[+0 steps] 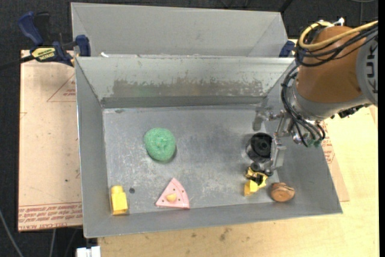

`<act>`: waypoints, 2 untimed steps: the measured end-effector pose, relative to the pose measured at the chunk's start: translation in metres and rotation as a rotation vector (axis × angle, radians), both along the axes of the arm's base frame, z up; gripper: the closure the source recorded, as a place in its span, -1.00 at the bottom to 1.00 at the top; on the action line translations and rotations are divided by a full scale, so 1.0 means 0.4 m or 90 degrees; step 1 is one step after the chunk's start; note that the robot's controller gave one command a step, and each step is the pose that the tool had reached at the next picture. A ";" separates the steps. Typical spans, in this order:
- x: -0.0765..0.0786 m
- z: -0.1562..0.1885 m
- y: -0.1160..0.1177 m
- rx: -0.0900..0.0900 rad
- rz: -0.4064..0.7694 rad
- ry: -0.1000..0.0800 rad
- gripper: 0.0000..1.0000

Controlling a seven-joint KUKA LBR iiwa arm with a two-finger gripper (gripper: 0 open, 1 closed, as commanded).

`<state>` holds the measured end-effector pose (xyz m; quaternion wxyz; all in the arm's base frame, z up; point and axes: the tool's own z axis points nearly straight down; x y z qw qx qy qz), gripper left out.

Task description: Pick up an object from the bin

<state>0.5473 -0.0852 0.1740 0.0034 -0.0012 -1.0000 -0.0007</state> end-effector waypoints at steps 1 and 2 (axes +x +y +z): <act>0.004 0.011 0.001 -0.001 0.001 -0.005 -1.00; 0.006 0.008 0.001 -0.001 0.004 -0.006 -1.00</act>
Offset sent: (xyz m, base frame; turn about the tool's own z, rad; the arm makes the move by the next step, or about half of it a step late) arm 0.0059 0.0035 -0.0756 -0.1456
